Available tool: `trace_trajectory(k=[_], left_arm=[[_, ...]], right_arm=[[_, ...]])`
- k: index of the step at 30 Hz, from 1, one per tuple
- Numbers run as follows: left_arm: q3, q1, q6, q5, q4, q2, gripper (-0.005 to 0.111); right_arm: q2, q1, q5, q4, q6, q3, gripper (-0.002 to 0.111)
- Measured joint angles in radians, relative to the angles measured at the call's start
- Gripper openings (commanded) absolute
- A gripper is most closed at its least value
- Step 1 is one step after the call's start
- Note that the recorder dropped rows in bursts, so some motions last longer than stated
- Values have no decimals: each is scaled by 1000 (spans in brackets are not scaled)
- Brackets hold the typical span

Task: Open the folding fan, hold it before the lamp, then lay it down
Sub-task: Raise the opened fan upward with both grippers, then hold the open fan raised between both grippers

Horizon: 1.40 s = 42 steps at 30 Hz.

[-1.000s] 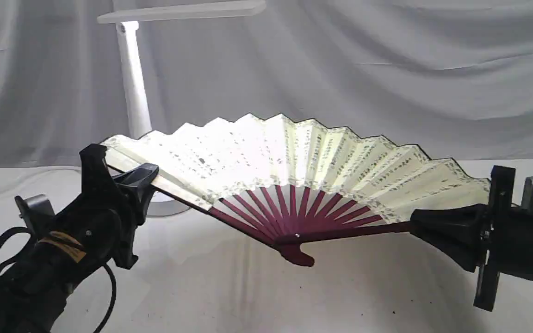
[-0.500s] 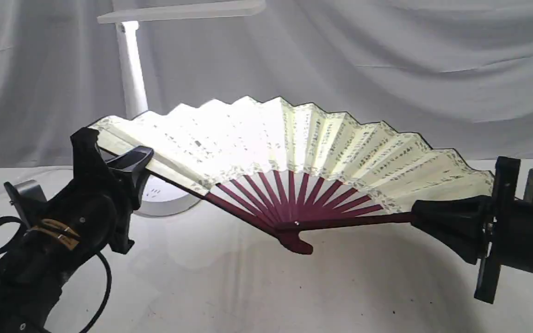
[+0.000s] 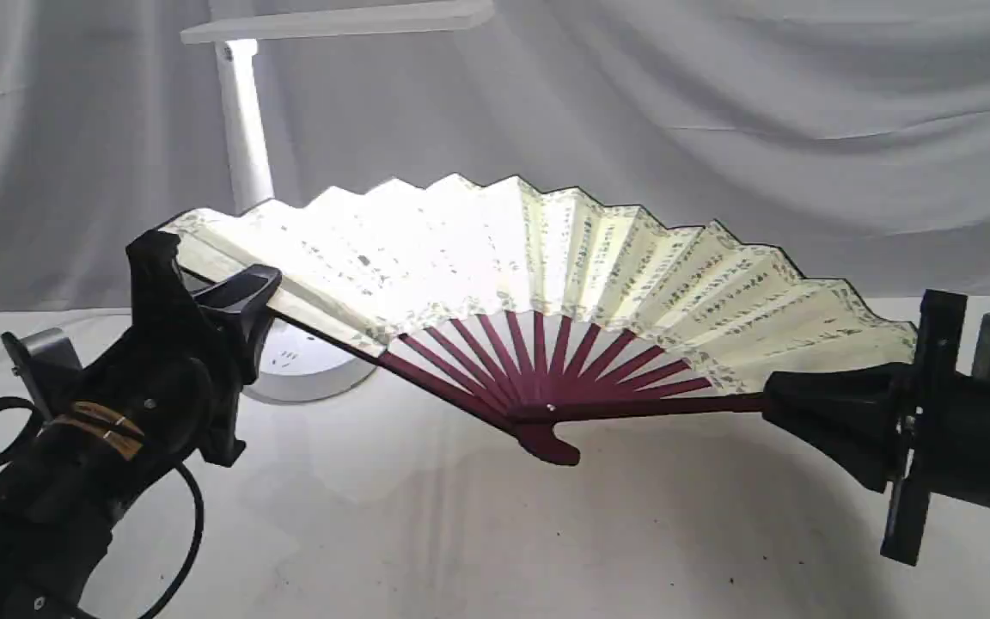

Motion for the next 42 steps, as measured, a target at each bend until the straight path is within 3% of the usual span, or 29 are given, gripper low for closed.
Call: trace_trajectory(k=[18,33,42], left_arm=[[0,-1,-30,0,-21,-2,0],[0,-8,-35,-10,-126,-63,0],[-81,1,-19,18,-208,-63,0]], right_arm=[[-68,0,-19,0,19,-9,0],[-100,25,-33,-2,140,-183,0],[-100,100,-93,-2,208,-284,0]])
